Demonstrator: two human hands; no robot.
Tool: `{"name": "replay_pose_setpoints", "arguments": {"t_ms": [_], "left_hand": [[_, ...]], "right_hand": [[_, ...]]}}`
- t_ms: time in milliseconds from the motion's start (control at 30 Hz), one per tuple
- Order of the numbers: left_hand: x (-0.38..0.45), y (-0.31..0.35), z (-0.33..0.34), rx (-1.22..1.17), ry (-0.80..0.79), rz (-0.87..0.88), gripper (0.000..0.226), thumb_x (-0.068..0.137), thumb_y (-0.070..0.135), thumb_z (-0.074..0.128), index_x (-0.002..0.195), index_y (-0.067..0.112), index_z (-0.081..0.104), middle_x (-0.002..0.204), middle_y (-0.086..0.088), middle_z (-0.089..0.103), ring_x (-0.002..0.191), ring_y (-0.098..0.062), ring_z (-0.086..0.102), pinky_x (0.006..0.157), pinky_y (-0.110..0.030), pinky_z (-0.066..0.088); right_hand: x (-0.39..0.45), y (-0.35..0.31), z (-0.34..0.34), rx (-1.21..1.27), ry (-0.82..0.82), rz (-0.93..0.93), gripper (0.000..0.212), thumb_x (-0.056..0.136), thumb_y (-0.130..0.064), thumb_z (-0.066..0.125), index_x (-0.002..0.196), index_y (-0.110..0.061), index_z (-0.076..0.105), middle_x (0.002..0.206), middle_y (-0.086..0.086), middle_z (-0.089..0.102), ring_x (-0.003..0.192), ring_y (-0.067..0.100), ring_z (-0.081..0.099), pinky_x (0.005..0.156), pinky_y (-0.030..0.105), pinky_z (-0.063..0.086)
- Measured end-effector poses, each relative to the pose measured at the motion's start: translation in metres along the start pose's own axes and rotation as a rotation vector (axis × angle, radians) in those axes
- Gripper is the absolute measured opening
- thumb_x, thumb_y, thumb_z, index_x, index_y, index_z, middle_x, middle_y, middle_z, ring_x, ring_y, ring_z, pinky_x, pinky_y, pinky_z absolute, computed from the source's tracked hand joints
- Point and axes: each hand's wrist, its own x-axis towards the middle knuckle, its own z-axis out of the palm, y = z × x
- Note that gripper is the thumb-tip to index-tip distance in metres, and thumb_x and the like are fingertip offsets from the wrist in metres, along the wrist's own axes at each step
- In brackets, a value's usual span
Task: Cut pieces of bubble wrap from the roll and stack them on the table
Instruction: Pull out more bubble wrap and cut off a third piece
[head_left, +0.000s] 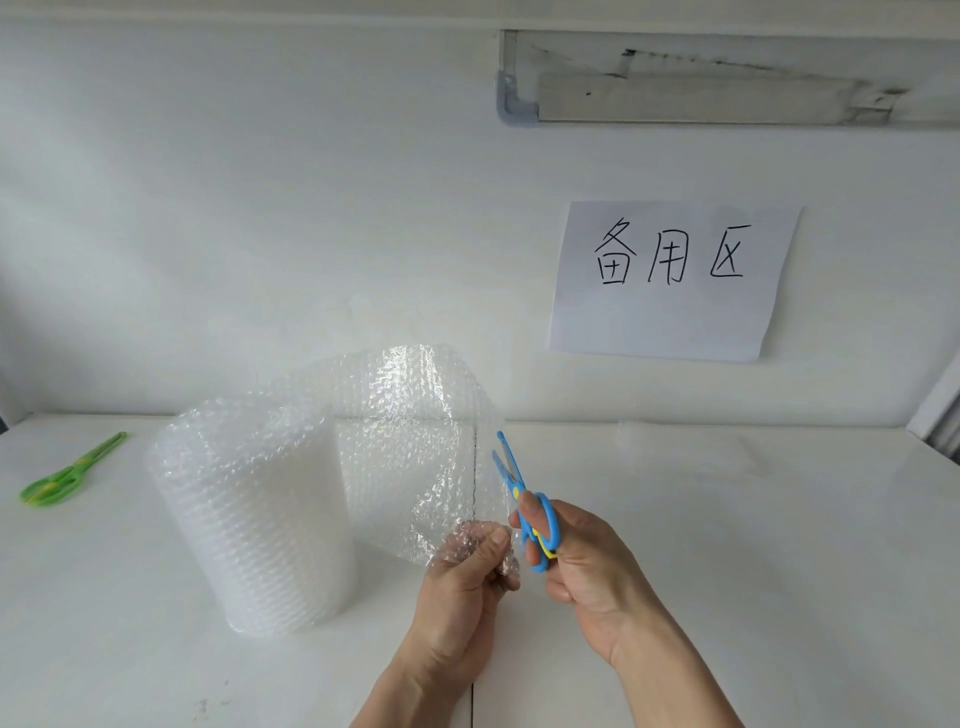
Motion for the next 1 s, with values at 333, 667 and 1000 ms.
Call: {"name": "replay_pose_setpoints", "arguments": {"t_ms": [333,667,1000], "left_hand": [[-0.001,-0.001,0.002,0.028,-0.002,-0.008,0.013,0.079,0.005,0.072,0.08,0.001,0.06,0.065,-0.012,0.051,0.054,-0.015,0.049,0.059,-0.029,0.039],[-0.003,0.001,0.007,0.014,0.032,-0.017,0.012,0.088,0.002,0.059,0.076,0.004,0.058,0.058,-0.008,0.049,0.053,-0.017,0.047,0.059,-0.031,0.036],[-0.003,0.001,0.008,0.022,0.043,-0.027,0.014,0.074,0.003,0.072,0.074,0.005,0.059,0.058,-0.01,0.049,0.053,-0.018,0.046,0.059,-0.033,0.035]], "right_hand": [[0.004,-0.007,0.003,0.044,0.013,0.01,0.048,0.065,-0.059,0.07,0.081,-0.014,0.07,0.063,0.003,0.054,0.05,0.009,0.039,0.047,0.02,0.025],[0.006,-0.015,-0.002,0.061,-0.043,-0.019,0.062,0.062,-0.062,0.07,0.092,-0.008,0.071,0.066,0.002,0.057,0.042,0.006,0.033,0.045,0.02,0.024],[0.009,-0.024,-0.003,0.092,-0.019,-0.083,0.06,0.063,-0.057,0.074,0.093,-0.006,0.07,0.064,-0.001,0.055,0.043,0.005,0.036,0.043,0.016,0.027]]}}
